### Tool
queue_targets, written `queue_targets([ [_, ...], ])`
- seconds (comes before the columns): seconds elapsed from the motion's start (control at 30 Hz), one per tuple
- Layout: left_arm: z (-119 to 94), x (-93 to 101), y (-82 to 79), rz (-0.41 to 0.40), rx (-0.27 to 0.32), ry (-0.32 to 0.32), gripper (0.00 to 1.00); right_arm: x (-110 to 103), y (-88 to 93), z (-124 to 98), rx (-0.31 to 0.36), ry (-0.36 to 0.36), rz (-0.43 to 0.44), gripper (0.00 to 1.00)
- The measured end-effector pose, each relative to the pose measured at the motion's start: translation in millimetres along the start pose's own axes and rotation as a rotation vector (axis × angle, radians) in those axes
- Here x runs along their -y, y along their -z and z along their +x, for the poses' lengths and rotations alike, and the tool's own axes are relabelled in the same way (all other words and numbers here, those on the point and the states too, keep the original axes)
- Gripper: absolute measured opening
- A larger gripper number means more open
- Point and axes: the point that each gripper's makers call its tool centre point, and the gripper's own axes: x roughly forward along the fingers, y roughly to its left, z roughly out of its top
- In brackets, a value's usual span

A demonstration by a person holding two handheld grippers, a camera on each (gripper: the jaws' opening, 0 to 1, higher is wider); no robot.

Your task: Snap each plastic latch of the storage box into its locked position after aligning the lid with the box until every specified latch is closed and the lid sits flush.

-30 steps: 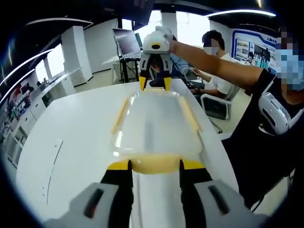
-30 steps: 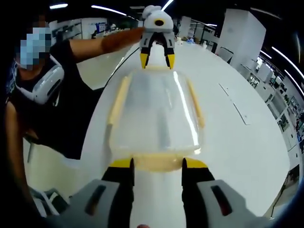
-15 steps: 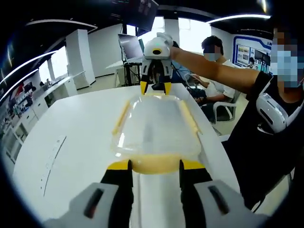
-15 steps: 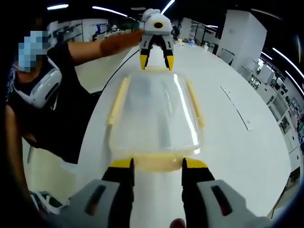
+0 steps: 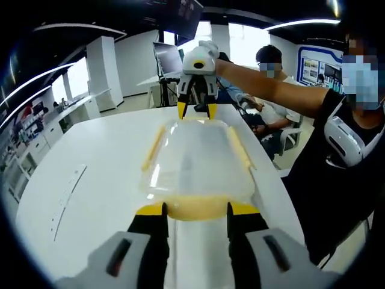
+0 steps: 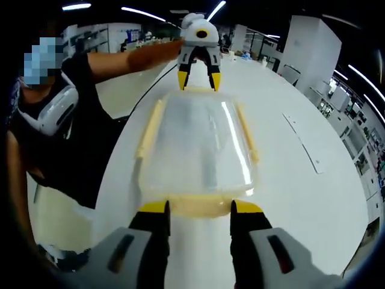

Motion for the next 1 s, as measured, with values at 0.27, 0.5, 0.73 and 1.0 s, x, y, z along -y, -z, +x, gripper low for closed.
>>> queue_targets([
  [0.27,-9,-2.0,6.4,-0.010,0.005,-0.011,0.35,1,-9.7,6,0.008,-0.006,-0.012,0.36],
  [0.5,-18,0.5,15.5,-0.021,0.012,-0.023,0.35,4,-18.8,15,0.004,-0.014,-0.023,0.36],
  [0.73,-27,3.4,23.2,-0.028,0.013,-0.032,0.35,6,-27.0,23,-0.003,-0.027,-0.032,0.36],
  [1.0,-29,2.8,24.4,-0.027,0.018,-0.027,0.35,3,-29.3,24,0.003,-0.029,-0.026,0.36],
])
